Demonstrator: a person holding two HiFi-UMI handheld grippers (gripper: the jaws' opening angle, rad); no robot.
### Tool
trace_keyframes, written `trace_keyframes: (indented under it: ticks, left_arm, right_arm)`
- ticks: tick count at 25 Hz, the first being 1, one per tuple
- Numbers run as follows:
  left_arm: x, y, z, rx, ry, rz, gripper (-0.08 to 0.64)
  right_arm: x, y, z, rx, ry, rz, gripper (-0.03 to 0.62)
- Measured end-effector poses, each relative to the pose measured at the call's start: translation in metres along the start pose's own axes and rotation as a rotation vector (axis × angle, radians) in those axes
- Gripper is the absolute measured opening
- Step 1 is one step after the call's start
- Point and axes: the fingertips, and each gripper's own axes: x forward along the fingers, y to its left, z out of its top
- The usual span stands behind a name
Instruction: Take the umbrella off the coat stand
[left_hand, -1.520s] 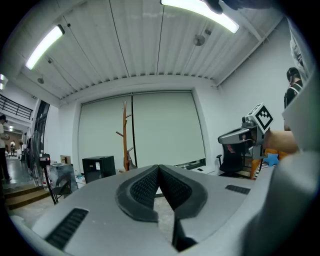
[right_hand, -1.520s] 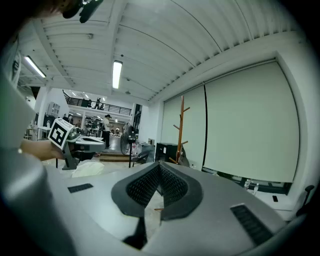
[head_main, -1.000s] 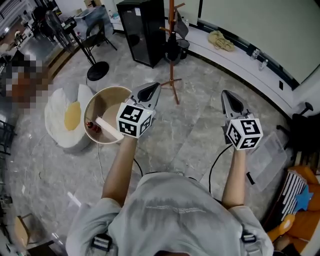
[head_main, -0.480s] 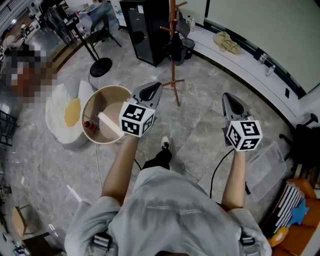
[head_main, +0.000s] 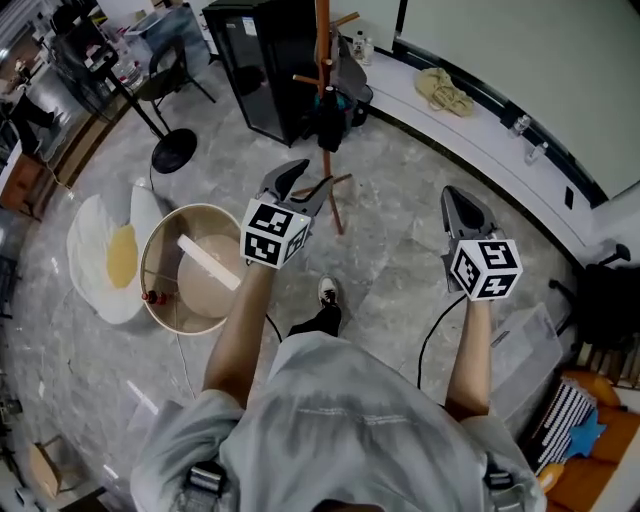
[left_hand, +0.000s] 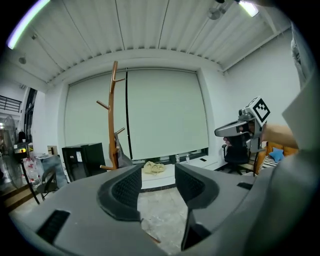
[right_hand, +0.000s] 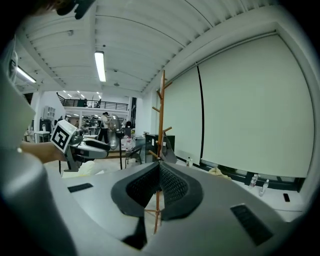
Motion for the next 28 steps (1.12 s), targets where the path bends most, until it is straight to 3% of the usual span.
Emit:
trace_keyframes:
  ticks: [5,8,14,22,28]
  left_arm:
    - [0.081,0.062,-0.015,-0.033,0.101,-0.015,0.196]
    - [0.124,0.092,-0.027,-0.067,0.149,-0.021,0.196]
    - [0.194,0.139,-0.055,-0.130,0.222,0.030,0.225]
    - [0.289,0.181,-0.100,-0.192,0.296,0.133,0.308]
    - [0.342,0.204,-0.148,-0.205,0.408,0.240,0.345]
  right_arm:
    - [0.087,-0.041,0.008,0.055,0.045,-0.039,0.024]
    - [0.128,-0.053,0.010,0.083,0.049,-0.015,0.023]
    - [0.186,-0.087,-0.003,0.152,0.089,0.001,0.023]
    - [0.263,-0.127,-0.023,0.153,0.155,0.143,0.023]
    - [0.315,-0.154,-0.025,0.167,0.184,0.304,0.023]
